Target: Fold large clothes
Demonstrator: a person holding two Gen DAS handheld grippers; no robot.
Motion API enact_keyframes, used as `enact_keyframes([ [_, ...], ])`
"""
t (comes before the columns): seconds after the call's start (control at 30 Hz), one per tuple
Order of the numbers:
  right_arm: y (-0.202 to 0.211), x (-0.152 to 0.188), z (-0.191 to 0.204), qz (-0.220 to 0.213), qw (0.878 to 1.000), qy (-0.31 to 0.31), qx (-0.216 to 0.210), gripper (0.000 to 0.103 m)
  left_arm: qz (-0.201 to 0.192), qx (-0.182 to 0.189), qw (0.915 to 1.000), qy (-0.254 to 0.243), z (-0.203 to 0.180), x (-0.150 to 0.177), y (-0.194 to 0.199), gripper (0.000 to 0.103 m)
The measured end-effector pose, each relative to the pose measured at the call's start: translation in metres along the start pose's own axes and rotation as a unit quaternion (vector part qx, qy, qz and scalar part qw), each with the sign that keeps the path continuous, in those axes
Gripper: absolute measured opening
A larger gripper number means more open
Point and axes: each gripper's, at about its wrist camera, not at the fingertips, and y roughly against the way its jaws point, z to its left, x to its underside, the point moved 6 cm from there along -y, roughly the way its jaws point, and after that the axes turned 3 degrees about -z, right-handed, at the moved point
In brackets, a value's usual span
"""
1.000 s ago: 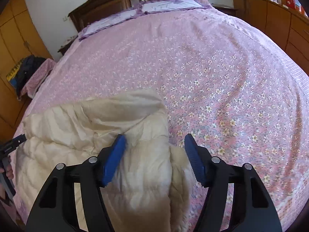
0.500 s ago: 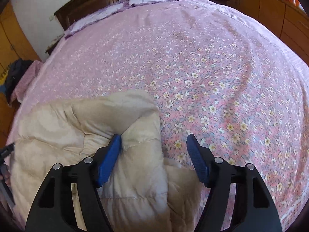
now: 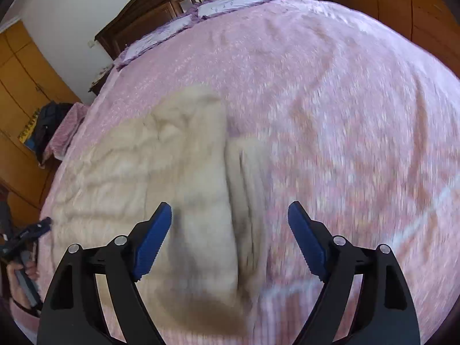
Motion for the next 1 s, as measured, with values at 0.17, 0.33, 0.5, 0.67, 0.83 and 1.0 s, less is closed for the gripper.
enact_keyframes([
  [0.17, 0.014, 0.028, -0.003, 0.005, 0.998, -0.043, -0.039, 0.084, 0.012, 0.052, 0.9980, 0.033, -0.005, 0.033, -0.003, 0.073],
  [0.33, -0.002, 0.035, -0.002, 0.023, 0.997, -0.049, -0.047, 0.085, 0.025, 0.092, 0.9946, 0.039, -0.021, 0.046, -0.018, 0.073],
  [0.5, -0.029, 0.040, 0.000, 0.042, 0.991, -0.085, -0.096, 0.085, 0.029, 0.117, 0.9912, 0.054, -0.036, 0.054, -0.029, 0.061],
  [0.67, -0.028, 0.041, 0.007, 0.027, 0.985, -0.102, -0.133, 0.061, 0.040, 0.131, 0.9880, 0.072, -0.035, 0.057, -0.022, 0.026],
  [0.83, -0.005, 0.041, 0.014, 0.017, 0.984, -0.101, -0.146, 0.040, 0.039, 0.115, 0.9914, 0.049, -0.045, 0.061, 0.004, 0.019],
  [1.0, 0.030, 0.057, 0.029, 0.016, 0.986, -0.065, -0.150, 0.040, 0.047, 0.097, 0.9936, 0.034, -0.036, 0.085, 0.041, 0.019],
])
